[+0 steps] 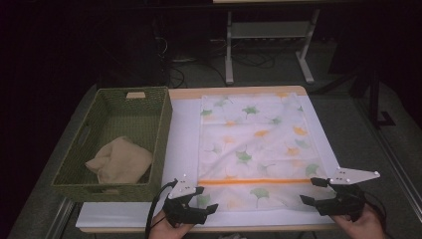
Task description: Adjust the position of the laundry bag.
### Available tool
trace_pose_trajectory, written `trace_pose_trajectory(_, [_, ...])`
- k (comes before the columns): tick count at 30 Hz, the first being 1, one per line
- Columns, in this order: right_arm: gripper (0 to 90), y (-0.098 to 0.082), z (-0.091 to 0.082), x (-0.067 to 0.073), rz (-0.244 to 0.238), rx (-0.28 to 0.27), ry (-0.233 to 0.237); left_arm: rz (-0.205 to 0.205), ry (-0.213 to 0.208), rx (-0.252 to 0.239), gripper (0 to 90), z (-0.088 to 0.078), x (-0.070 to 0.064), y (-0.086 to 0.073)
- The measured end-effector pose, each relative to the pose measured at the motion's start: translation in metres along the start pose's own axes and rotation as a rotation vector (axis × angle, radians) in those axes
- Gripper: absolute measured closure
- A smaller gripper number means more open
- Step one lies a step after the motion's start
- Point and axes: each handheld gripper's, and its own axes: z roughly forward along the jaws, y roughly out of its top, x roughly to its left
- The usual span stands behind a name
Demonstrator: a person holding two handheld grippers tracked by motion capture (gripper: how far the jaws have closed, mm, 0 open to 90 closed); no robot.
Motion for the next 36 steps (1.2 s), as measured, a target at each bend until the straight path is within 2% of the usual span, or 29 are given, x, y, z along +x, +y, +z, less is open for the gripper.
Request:
trace_pose_trajectory(8, [26.4,0.001,0.005,-0.002,-0.006,0.020,0.009,-0.003,0.008,0.000,27.5,-0.002,0.001,-0.001])
trace_pose_trajectory(13, [26.4,0.001,0.008,-0.004,0.002,0.051,0.001,0.001,0.013,-0.011,27.5,-0.005,0.002,0.000])
trace_pose_trajectory(20, [26.6,0.002,0.006,-0.007,0.013,0.046,-0.019,-0.004,0.013,-0.022,27.5,-0.009,0.005,0.000])
trace_pose_trajectory(23, [26.6,0.002,0.006,-0.008,0.016,0.060,-0.025,-0.002,0.011,-0.024,27.5,-0.008,0.006,0.002])
trace_pose_trajectory(28, [26.6,-0.001,0.001,-0.013,0.043,0.052,-0.041,0.002,0.003,-0.003,27.5,-0.001,0.006,0.004])
trace_pose_trajectory(29, [26.9,0.000,-0.002,-0.018,0.061,0.054,-0.048,0.006,0.005,0.001,27.5,0.002,0.005,0.005])
trace_pose_trajectory(34, [30.2,0.006,-0.005,-0.030,0.095,0.059,-0.047,0.030,0.017,0.026,27.6,0.008,0.005,0.008])
trace_pose_trajectory(36, [31.3,0.007,-0.005,-0.032,0.092,0.063,-0.050,0.029,0.015,0.028,27.6,0.009,0.005,0.008])
